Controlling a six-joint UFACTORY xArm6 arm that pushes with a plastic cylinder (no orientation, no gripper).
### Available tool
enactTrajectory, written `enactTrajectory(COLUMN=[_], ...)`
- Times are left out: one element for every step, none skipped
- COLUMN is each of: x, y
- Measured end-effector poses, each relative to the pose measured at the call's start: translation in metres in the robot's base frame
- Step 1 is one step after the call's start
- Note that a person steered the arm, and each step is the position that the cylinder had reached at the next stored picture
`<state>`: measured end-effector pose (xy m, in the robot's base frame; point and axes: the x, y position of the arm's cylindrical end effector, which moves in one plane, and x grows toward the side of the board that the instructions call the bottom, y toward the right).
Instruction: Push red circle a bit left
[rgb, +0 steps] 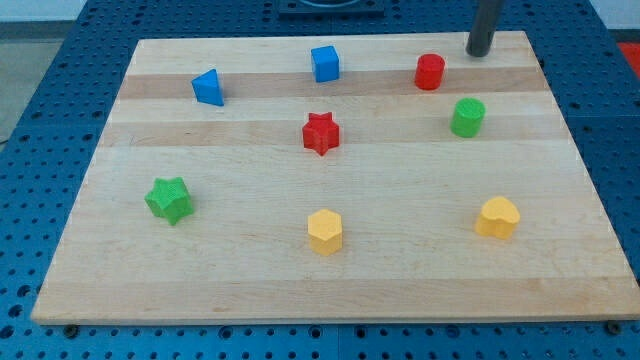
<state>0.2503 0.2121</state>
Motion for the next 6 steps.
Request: enactTrajectory(x=[0.010, 0.022, 0.029, 0.037, 0.046, 0.047], y=[-0.043, -0.073, -0.068, -0.068, -0.079, -0.095])
